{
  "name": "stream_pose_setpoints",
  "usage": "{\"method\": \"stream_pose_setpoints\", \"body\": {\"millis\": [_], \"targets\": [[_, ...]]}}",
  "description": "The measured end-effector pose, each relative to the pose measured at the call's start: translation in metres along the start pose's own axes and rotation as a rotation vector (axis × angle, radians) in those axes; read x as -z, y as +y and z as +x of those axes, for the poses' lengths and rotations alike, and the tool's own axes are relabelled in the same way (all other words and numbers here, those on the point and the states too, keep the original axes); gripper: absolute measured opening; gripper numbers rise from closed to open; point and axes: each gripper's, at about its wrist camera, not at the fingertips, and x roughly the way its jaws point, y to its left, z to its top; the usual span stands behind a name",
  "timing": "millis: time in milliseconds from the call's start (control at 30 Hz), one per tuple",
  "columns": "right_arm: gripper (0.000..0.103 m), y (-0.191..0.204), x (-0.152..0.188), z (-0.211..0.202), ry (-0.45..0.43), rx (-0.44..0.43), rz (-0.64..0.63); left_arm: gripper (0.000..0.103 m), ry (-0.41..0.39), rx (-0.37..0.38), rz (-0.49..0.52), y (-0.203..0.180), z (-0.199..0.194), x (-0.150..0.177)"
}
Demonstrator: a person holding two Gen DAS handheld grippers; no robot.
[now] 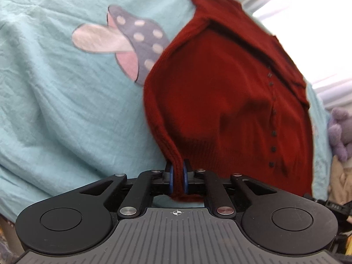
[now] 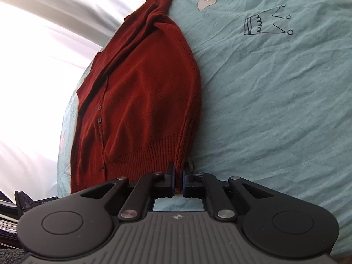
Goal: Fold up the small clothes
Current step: 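Grasp the ribbed hem with the left gripper while the right gripper grasps it too, then lift the hem with both grippers and fold it over toward the collar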
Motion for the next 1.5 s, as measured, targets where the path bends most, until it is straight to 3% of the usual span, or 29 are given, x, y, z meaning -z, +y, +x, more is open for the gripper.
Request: {"method": "stream_pose_setpoints", "body": {"millis": [167, 367, 500, 733, 800, 833, 900, 967, 1100, 1167, 1333, 1367, 1467, 1500], "targets": [[0.005, 0.016, -0.020, -0.012, -0.092, -0.072, -0.021, 0.009, -0.130, 0.074, 0.014, -0.016, -0.028, -0.022], [0.005, 0.059, -0.082, -0.004, -0.241, -0.093, -0.120, 0.009, -0.322, 0.119, 0.092, -0.050, -0.045, -0.084], [0.005, 0.088, -0.131, 0.020, -0.335, -0.006, -0.204, 0.009, -0.409, 0.069, 0.145, -0.076, -0.022, -0.129], [0.005, 0.110, -0.179, 0.072, -0.390, 0.192, -0.305, 0.011, -0.422, -0.061, 0.153, -0.090, 0.040, -0.173], [0.008, 0.111, -0.180, 0.077, -0.403, 0.237, -0.333, 0.020, -0.438, -0.054, 0.138, -0.077, 0.046, -0.174], [0.017, 0.110, -0.178, 0.076, -0.427, 0.255, -0.341, 0.026, -0.461, -0.041, 0.142, -0.073, 0.046, -0.172], [0.046, 0.105, -0.176, 0.072, -0.456, 0.260, -0.369, 0.058, -0.484, -0.039, 0.164, -0.063, 0.045, -0.167], [0.052, 0.101, -0.176, 0.074, -0.436, 0.261, -0.406, 0.059, -0.467, -0.040, 0.207, -0.056, 0.050, -0.167], [0.052, 0.100, -0.179, 0.090, -0.367, 0.287, -0.470, 0.061, -0.369, -0.039, 0.271, -0.053, 0.068, -0.175], [0.052, 0.105, -0.179, 0.099, -0.360, 0.309, -0.521, 0.061, -0.337, -0.041, 0.293, -0.057, 0.077, -0.180], [0.051, 0.113, -0.187, 0.119, -0.337, 0.365, -0.626, 0.044, -0.313, -0.026, 0.345, -0.071, 0.088, -0.184], [0.050, 0.112, -0.189, 0.122, -0.324, 0.364, -0.627, 0.036, -0.314, -0.029, 0.363, -0.073, 0.090, -0.183], [0.026, 0.110, -0.192, 0.126, -0.282, 0.341, -0.619, 0.017, -0.313, -0.061, 0.389, -0.077, 0.094, -0.182], [0.023, 0.113, -0.189, 0.125, -0.293, 0.351, -0.639, 0.013, -0.323, -0.065, 0.399, -0.078, 0.093, -0.181]]}}
